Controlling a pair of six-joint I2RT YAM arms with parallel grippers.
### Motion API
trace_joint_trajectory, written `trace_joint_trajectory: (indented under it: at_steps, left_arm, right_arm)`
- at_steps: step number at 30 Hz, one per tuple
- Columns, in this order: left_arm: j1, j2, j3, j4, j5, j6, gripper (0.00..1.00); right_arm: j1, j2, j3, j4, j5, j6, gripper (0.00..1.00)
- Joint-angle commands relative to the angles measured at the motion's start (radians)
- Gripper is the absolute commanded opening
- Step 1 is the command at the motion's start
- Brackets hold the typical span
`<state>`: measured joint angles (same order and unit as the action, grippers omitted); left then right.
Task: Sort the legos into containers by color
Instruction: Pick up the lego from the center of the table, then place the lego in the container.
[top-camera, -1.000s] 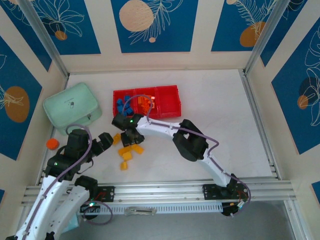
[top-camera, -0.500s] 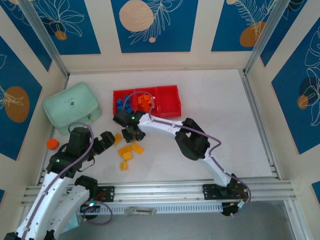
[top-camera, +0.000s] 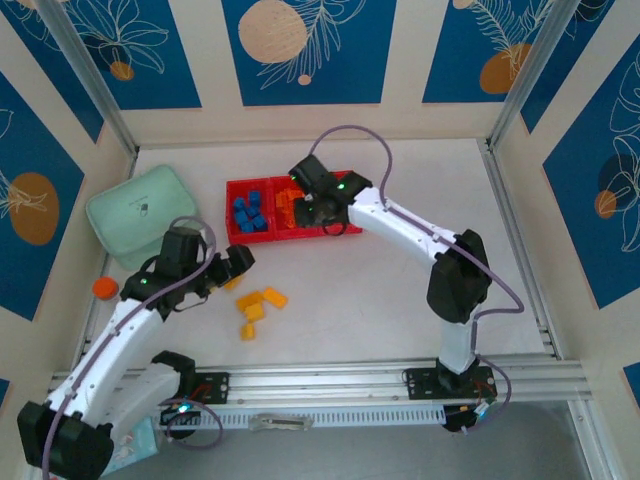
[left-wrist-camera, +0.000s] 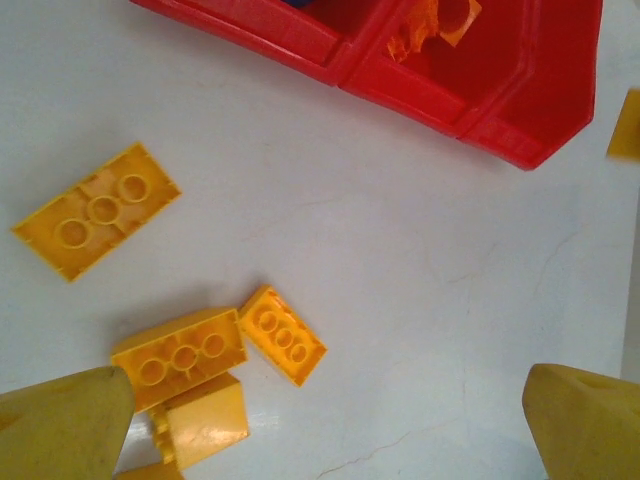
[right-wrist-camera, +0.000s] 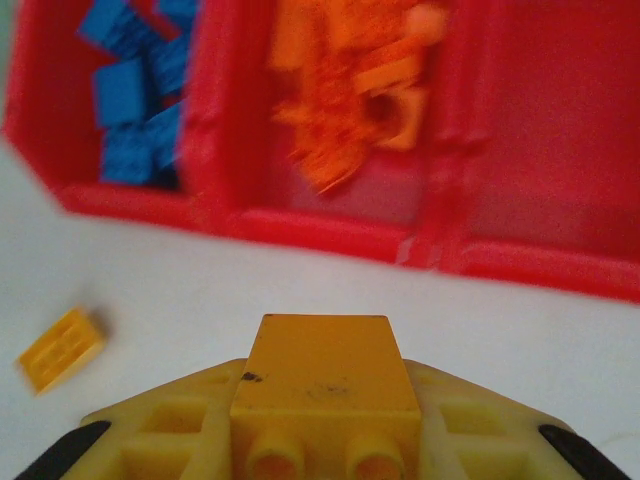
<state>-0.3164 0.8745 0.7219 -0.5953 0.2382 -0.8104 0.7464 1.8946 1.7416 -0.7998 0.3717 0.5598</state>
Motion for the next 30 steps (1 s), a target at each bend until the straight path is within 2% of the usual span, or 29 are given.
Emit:
trace_joint_trajectory:
  at_steps: [1, 8, 10, 13, 17, 21, 30]
  left_arm:
    - [-0.027, 0.040, 0.025, 0.122, 0.062, 0.017, 0.99]
    - [-0.116, 0.176, 0.064, 0.213, 0.040, 0.009, 0.99]
    - [-0.129, 0.207, 0.075, 0.224, 0.038, 0.008, 0.99]
    - [-0.131, 0.229, 0.089, 0.234, 0.038, 0.008, 0.99]
    - [-0.131, 0.223, 0.094, 0.234, 0.014, 0.010, 0.99]
    - [-0.131, 0.204, 0.111, 0.185, -0.011, 0.028, 0.99]
    - [-0.125, 0.046, 0.060, 0.035, -0.109, 0.019, 0.99]
  right_arm:
    - [-0.075, 0.065, 0.026, -0.019, 0.017, -0.068, 0.29]
    - [-0.167, 0.259, 0.237, -0.073, 0.062, -0.118, 0.30]
    - [-0.191, 0.317, 0.309, -0.105, 0.055, -0.110, 0.33]
    - [-0.211, 0.371, 0.410, -0.147, 0.047, -0.103, 0.45]
    - [-0.200, 0.351, 0.429, -0.136, 0.038, -0.122, 0.55]
    - [-0.164, 0.282, 0.367, -0.138, 0.035, -0.125, 0.57]
    - [0.029, -0.004, -0.062, 0.033, -0.047, -0.157, 0.64]
